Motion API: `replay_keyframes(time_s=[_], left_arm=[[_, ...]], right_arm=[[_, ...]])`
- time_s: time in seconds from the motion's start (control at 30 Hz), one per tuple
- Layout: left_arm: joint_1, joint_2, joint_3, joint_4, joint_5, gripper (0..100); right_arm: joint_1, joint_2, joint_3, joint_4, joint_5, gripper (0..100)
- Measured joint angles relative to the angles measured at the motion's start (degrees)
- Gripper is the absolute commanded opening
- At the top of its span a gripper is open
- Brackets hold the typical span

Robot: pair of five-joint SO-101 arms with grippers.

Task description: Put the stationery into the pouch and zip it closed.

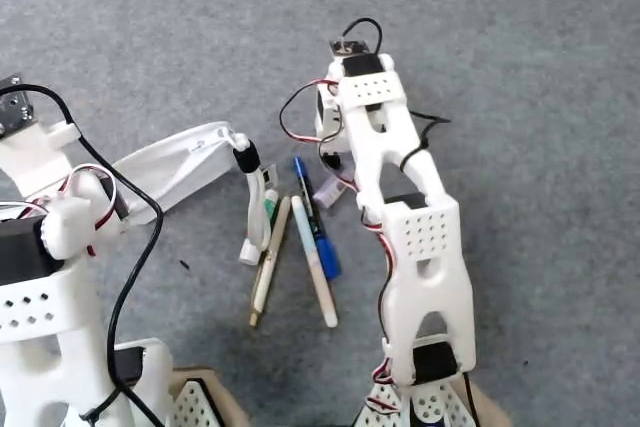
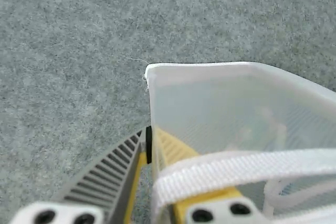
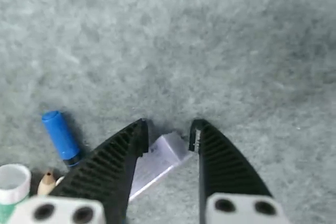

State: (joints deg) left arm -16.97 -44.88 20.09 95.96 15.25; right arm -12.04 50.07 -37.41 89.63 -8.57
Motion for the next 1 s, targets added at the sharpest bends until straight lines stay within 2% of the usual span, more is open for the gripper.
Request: replay_keyframes(time_s=[0.43,0.63,0.73,0.93,1.0], left_arm=[[0.00,0.00,0.00,0.00,0.00,3],[0.00,0.00,0.00,0.00,0.00,3],[0.00,0.00,0.00,0.00,0.00,3],[0.00,0.00,0.00,0.00,0.00,3],[0.00,0.00,0.00,0.00,0.00,3]], right_arm=[[0.00,0.00,0.00,0.18,0.00,14.5],[0.88,0.00,0.00,4.04,0.00,33.3],[1.93,0.00,0.00,5.89,0.00,38.8],[3.25,0.00,0.00,8.09,0.00,38.6],[3.16,0.00,0.00,9.14,0.00,35.6]])
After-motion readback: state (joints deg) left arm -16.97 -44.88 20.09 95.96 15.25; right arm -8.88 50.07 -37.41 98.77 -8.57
